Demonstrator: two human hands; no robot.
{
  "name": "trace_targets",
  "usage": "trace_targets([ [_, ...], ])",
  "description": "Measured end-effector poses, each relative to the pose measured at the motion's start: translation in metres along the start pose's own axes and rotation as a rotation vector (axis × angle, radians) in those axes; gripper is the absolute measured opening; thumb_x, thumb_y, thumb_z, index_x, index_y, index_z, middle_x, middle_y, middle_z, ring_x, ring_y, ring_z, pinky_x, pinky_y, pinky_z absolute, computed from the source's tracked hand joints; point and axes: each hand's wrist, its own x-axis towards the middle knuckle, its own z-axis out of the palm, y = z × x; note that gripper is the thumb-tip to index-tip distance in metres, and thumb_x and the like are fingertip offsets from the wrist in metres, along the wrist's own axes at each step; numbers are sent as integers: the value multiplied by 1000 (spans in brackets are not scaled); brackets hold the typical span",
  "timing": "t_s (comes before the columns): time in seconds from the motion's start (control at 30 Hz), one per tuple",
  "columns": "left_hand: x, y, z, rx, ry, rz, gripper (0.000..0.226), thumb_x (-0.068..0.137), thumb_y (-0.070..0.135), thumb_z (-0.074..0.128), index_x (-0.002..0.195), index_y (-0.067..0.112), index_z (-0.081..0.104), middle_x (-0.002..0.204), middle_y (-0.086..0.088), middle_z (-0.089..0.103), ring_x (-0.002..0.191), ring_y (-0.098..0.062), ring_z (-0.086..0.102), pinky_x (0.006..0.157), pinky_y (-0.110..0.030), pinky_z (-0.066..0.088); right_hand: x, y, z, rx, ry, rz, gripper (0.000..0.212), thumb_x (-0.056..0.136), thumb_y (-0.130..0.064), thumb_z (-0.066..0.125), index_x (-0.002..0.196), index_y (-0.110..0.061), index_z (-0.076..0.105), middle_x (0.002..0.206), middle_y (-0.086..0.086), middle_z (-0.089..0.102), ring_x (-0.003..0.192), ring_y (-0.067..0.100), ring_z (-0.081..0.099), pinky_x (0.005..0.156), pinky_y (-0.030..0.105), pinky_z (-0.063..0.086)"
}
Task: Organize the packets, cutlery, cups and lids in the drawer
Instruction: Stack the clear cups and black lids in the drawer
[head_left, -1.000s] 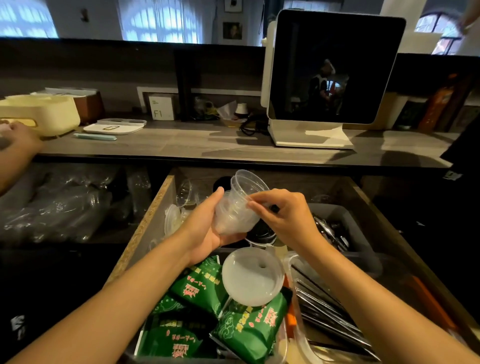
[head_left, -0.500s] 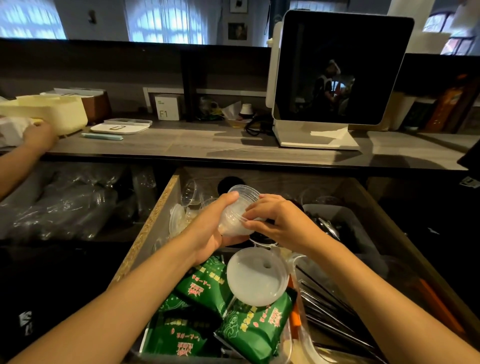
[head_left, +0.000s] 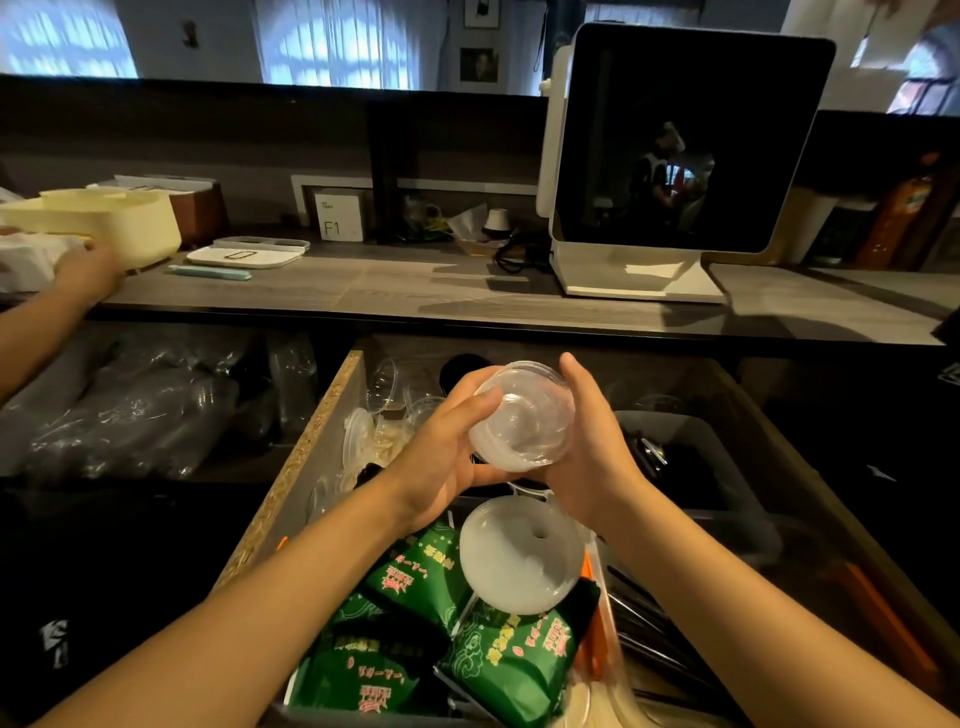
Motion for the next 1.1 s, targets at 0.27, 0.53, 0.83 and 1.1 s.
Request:
trace_targets([
  [0.27, -2, 0, 2, 106, -28, 111, 41, 95, 36, 51, 136, 32, 53, 138, -4, 57, 125, -25, 60, 95, -49, 56, 0, 2, 1, -99, 83, -141, 47, 97, -52, 46, 107, -13, 71, 97, 11, 75, 89, 24, 73, 75, 37, 56],
  [0.53, 0, -2, 9, 102, 120, 173, 34, 93, 41, 52, 122, 29, 64, 123, -8, 67, 112, -27, 66, 95, -51, 54, -6, 6, 17, -319, 149, -408, 41, 101, -44, 43, 89, -21, 74, 87, 2, 75, 84, 19, 72, 79, 36, 58],
  [0.83, 12, 26, -30, -4, 585, 103, 21, 99, 42, 55, 103, 26, 68, 115, -14, 67, 103, -39, 68, 65, -48, 62, 49, -3, -23, -443, 247, -146, 32, 100, -47, 44, 95, -23, 66, 105, 5, 68, 102, 24, 64, 96, 47, 51],
  [1.1, 21, 18, -57, -129, 684, -9, 23, 99, 43, 57, 108, 22, 63, 125, -15, 57, 100, -40, 65, 54, -43, 61, 114, -2, -53, -1130, 269, -148, 45, 91, -29, 68, 129, -6, 60, 126, 10, 65, 115, 23, 60, 91, 28, 46],
])
